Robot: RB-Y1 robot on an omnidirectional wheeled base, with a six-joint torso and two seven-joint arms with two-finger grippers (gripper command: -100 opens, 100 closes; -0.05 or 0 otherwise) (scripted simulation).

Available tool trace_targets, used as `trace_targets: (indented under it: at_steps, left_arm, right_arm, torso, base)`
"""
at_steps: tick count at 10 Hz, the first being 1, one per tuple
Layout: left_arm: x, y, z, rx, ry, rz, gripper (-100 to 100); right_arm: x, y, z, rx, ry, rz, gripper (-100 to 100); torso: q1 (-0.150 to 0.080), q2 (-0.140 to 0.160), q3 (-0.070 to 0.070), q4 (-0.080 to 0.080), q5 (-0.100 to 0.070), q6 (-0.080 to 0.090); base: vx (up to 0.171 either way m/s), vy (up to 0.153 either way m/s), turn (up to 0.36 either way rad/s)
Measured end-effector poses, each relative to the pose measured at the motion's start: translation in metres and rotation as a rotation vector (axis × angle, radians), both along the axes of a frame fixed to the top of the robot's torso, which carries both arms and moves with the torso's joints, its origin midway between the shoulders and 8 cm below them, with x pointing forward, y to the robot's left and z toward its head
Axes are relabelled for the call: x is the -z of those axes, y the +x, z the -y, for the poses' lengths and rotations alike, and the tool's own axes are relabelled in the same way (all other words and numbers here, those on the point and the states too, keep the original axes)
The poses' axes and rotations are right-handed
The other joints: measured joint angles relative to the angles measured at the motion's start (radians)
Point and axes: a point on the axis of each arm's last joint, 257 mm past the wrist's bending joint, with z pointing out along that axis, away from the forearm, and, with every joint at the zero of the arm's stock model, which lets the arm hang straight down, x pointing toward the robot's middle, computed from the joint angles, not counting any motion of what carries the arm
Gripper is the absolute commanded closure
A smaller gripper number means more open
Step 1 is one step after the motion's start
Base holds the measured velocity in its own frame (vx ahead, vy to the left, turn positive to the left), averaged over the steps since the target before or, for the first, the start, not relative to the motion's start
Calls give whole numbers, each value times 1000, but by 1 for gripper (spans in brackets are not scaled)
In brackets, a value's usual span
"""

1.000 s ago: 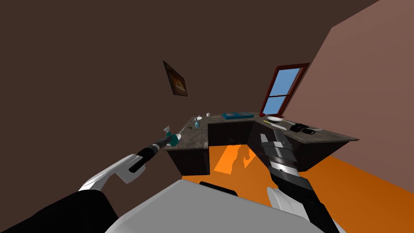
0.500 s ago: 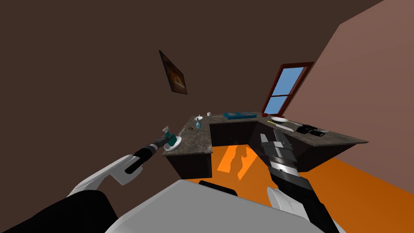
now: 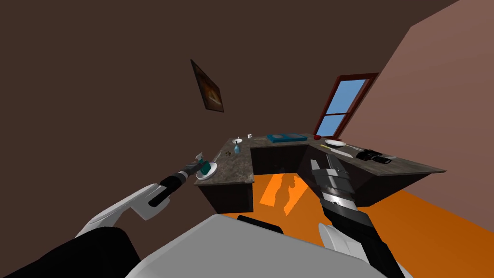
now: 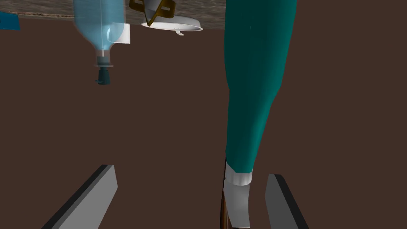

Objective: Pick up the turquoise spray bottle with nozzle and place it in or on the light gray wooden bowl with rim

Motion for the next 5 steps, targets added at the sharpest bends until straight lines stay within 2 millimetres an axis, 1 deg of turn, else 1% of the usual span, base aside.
trace_targets:
  at_steps: [2,5]
  left_arm:
    - [-13,0,4,10,0,2,-100]
    - [-31,2,18,33,-2,1,-100]
  right_arm:
    - [0,0,0,0,0,0,0]
    - [0,0,0,0,0,0,0]
  torso:
    - [0,-1,-1,0,0,0]
    - [1,-1,-1,0,0,0]
  base:
    - [36,17,64]
    - [30,21,86]
